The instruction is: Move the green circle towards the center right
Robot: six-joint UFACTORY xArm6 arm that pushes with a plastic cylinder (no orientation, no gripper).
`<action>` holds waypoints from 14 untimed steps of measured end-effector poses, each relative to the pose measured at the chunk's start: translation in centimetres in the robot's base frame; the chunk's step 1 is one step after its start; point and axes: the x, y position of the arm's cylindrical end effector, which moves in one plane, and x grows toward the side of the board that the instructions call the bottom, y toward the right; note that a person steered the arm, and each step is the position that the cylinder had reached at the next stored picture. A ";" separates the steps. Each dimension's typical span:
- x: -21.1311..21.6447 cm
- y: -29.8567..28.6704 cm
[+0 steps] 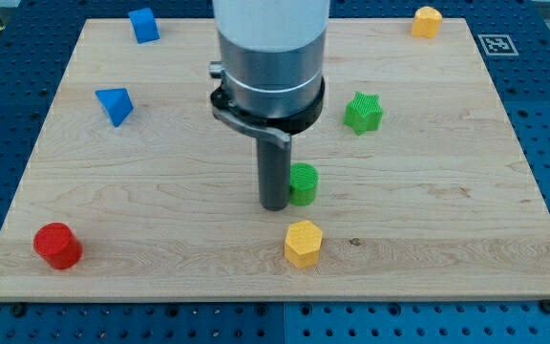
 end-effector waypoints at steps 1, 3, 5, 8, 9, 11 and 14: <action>-1.9 1.5; -4.3 8.2; -7.4 14.3; -3.8 16.1; -3.8 16.8; -4.1 19.4; -6.3 21.3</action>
